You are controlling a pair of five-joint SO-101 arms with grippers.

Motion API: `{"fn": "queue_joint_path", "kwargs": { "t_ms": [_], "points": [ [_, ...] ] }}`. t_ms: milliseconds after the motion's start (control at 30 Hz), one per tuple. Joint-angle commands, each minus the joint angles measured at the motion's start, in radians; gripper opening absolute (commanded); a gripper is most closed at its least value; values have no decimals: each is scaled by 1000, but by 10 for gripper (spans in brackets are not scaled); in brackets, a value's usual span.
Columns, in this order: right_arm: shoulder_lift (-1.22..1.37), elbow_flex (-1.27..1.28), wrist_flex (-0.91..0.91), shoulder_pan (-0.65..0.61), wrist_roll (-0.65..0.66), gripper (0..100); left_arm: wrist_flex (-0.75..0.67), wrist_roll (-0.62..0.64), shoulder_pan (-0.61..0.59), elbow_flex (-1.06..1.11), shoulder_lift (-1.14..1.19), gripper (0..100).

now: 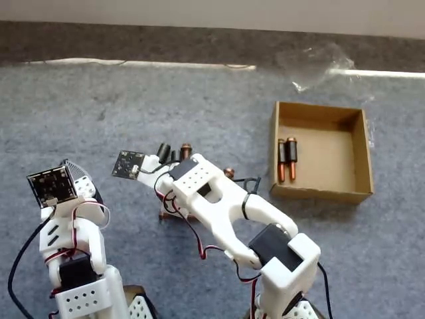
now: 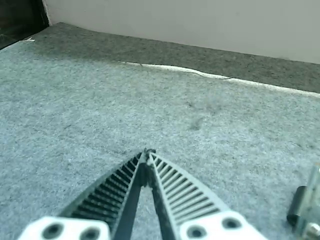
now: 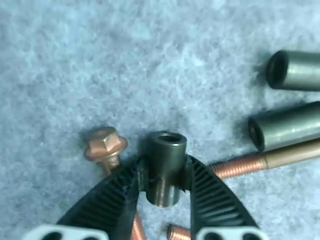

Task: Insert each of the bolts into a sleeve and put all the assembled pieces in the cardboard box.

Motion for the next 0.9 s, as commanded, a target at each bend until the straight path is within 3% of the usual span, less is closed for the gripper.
{"fn": "queue_joint_path", "kwargs": {
  "t_ms": [0,100,233,867],
  "points": [
    [-5,-15,-25,16,12,92,3,-2,-5,22,-16,8],
    [-5,-15,-25,16,8,86,3,-2,-5,22,-16,8],
    [-15,-15,-18,22,6,2,3,-2,-5,22,-16,8],
    [-423,-2,-5,200,-256,3,5,-2,42,22,-16,8]
  ]
}}
